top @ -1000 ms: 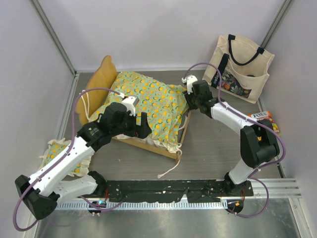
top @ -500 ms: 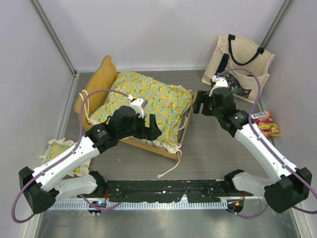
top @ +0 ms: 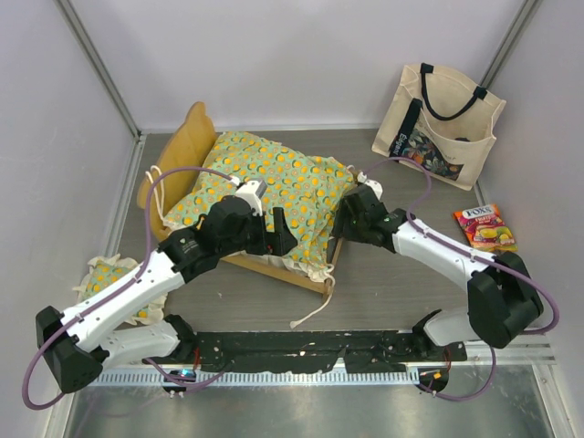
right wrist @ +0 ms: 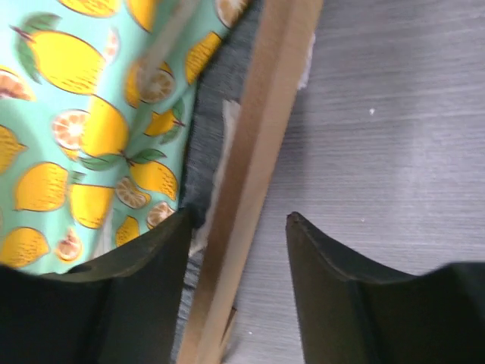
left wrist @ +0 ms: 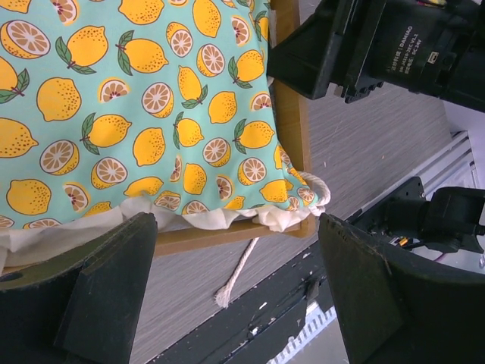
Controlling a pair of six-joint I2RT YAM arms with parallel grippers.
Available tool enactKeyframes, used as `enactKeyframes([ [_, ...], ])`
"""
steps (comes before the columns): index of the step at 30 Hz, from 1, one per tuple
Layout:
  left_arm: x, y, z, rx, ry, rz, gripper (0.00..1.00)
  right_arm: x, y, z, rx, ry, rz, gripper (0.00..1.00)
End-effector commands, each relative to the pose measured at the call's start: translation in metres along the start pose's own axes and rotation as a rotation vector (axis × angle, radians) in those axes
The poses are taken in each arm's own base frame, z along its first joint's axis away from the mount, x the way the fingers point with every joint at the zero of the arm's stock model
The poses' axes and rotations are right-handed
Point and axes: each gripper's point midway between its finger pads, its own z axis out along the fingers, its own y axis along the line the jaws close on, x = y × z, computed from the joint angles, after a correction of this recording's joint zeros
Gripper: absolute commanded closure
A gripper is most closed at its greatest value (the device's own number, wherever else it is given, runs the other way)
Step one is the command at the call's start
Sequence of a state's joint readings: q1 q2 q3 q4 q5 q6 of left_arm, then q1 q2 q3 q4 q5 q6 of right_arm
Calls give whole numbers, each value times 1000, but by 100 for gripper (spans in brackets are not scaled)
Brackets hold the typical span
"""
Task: Set up the pet bed
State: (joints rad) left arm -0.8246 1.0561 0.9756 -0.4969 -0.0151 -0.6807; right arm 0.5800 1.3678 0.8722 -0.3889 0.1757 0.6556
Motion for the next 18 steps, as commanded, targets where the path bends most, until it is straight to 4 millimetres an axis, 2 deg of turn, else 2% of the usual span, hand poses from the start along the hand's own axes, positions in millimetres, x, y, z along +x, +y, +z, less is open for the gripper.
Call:
enactKeyframes([
  [1, -9, -6, 0, 24, -42, -10, 9, -25, -5, 6, 88, -86, -64, 61],
  [3, -8, -8, 1, 41, -37, 2, 11, -31, -5, 5, 100, -99, -101, 67],
  [4, -10, -9, 2, 45, -45, 6, 13, -33, -6, 6, 100, -105, -139, 82],
  [6, -4, -19, 2, 102, -7, 32, 16, -43, -3, 5, 98, -131, -188, 99],
  [11, -1, -36, 8, 184, 41, 65, 19, -59, -12, 18, 165, -151, -350, 99],
  [12, 1, -39, 9, 196, 53, 70, 20, -66, -8, 16, 152, -146, -358, 99],
  [14, 2, -43, 12, 203, 63, 86, 20, -63, 1, 21, 111, -110, -369, 99],
  [16, 2, -45, 20, 192, 60, 99, 20, -59, 12, 21, 56, -86, -362, 79],
  [17, 0, -53, 20, 202, 56, 113, 20, -59, 12, 21, 55, -86, -331, 66],
  [18, 0, -57, 21, 204, 55, 126, 20, -60, 10, 18, 72, -84, -320, 48],
])
